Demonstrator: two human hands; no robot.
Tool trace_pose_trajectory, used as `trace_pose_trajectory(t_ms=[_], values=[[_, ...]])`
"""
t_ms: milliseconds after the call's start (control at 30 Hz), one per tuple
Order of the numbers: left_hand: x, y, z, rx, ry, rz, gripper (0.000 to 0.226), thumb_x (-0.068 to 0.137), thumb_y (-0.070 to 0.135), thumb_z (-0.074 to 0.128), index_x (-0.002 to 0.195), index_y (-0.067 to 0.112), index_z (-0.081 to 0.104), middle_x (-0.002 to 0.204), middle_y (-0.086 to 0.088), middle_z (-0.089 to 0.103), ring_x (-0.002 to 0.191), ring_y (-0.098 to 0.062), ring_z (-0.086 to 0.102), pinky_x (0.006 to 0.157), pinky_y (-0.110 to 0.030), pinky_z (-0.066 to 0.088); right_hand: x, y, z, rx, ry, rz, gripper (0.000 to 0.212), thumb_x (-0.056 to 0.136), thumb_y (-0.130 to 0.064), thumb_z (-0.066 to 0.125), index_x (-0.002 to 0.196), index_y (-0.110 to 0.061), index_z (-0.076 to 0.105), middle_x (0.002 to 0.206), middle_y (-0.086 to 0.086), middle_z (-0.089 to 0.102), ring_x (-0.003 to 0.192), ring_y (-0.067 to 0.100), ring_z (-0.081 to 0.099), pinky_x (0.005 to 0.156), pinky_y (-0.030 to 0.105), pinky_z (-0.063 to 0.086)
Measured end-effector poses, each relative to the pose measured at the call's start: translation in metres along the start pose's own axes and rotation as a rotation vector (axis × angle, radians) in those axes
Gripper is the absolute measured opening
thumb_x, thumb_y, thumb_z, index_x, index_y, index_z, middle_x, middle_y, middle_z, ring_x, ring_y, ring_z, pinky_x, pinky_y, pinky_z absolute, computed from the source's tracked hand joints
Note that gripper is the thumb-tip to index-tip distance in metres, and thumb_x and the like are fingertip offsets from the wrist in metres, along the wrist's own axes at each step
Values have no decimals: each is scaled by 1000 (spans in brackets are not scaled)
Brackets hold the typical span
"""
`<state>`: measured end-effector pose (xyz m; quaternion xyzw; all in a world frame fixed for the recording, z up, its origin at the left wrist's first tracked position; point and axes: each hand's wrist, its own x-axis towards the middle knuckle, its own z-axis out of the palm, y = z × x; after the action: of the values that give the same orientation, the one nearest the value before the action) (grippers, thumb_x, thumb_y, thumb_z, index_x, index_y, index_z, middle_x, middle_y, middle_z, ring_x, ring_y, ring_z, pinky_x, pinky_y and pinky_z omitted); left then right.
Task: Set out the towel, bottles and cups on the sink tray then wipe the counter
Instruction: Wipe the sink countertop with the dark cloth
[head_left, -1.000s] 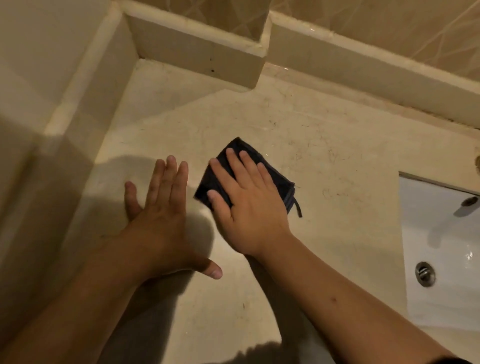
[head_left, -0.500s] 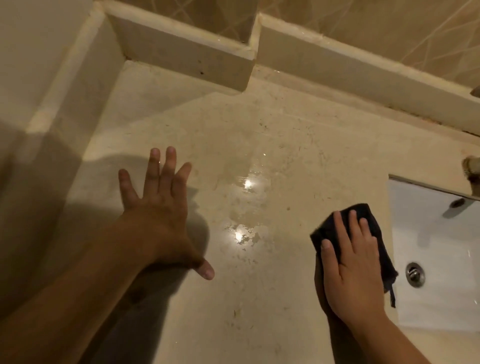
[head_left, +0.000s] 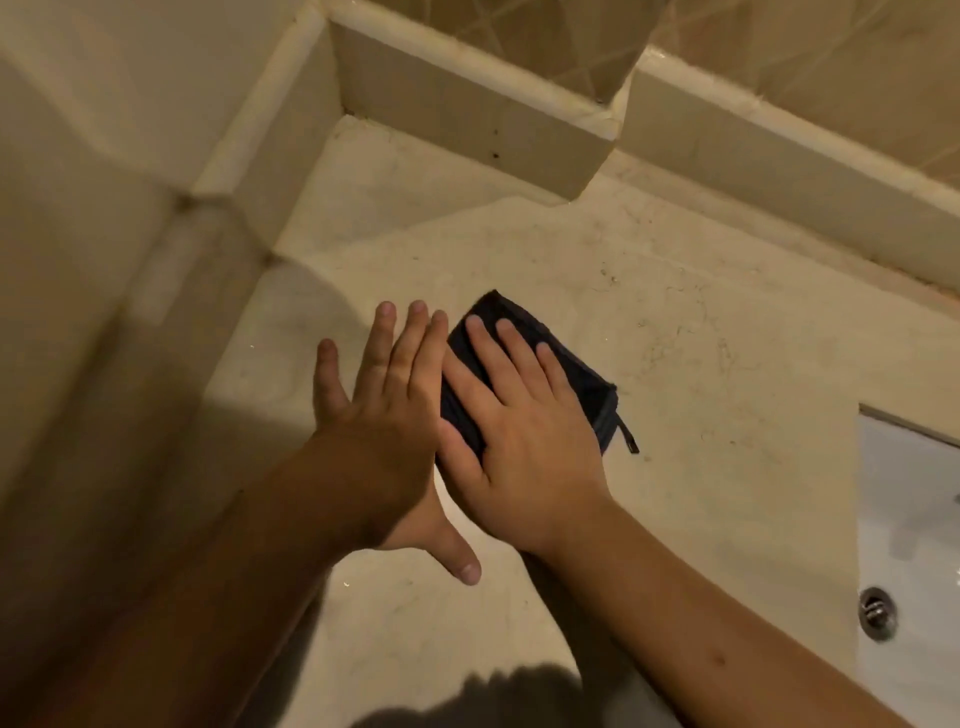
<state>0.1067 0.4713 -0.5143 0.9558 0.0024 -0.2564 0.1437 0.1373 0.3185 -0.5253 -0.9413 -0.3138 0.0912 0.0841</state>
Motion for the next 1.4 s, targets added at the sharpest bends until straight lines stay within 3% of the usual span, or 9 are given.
trace_pose_trajectory(t_ms=[200,300,500,733,833,1033,1200,1300,1400], values=[[-4,4,3,35,92,-31,176,4,110,19,136,17,-52,153,1,-49,141,-20,-45,114,-62,-17,20,30,-8,56,42,79,60,103,-57,26,159,-35,26,169,-2,16,156,18,4,125,42,2],[-4,6,7,68,112,-47,178,5,111,24,142,22,-46,158,2,-41,144,-18,-40,114,-60,-16,-1,73,-16,78,60,219,59,105,-53,20,160,-34,22,169,-2,12,156,16,1,125,38,-3],[2,6,10,125,138,-88,181,0,111,26,147,28,-39,159,5,-40,143,-16,-41,106,-50,-31,-98,159,-28,101,110,543,56,106,-49,22,160,-32,23,169,-3,14,155,14,3,125,37,0],[4,6,10,104,71,-62,180,-1,110,25,140,25,-48,147,2,-56,135,-22,-52,108,-62,-26,-145,142,-19,93,176,684,59,104,-43,27,159,-22,28,167,6,20,155,22,8,126,43,5],[4,7,6,82,30,-50,182,-2,108,30,136,21,-52,143,-1,-60,131,-25,-56,102,-62,-29,-126,114,-19,70,167,610,57,104,-41,29,158,-21,31,166,7,24,155,24,11,126,46,9],[0,7,7,88,63,-34,182,10,106,42,132,14,-55,148,-7,-54,136,-31,-50,110,-68,-16,-54,22,-2,20,78,212,56,106,-48,24,158,-29,31,166,0,24,156,20,10,125,46,8],[0,5,7,38,99,-24,180,5,105,40,127,18,-59,151,0,-50,138,-24,-49,111,-65,-18,6,2,4,-41,18,-45,57,105,-49,23,159,-30,25,168,0,20,156,20,5,125,44,2],[-2,4,9,26,140,-20,176,3,107,29,128,19,-58,153,5,-44,142,-21,-43,113,-63,-15,17,16,0,18,36,-50,56,105,-49,24,158,-31,28,167,-1,22,155,19,8,125,43,3],[-3,4,8,28,151,-43,183,4,105,43,135,19,-53,155,8,-40,143,-19,-41,114,-61,-15,25,43,-11,102,94,133,57,104,-51,26,157,-32,32,167,0,22,155,19,10,125,43,4]])
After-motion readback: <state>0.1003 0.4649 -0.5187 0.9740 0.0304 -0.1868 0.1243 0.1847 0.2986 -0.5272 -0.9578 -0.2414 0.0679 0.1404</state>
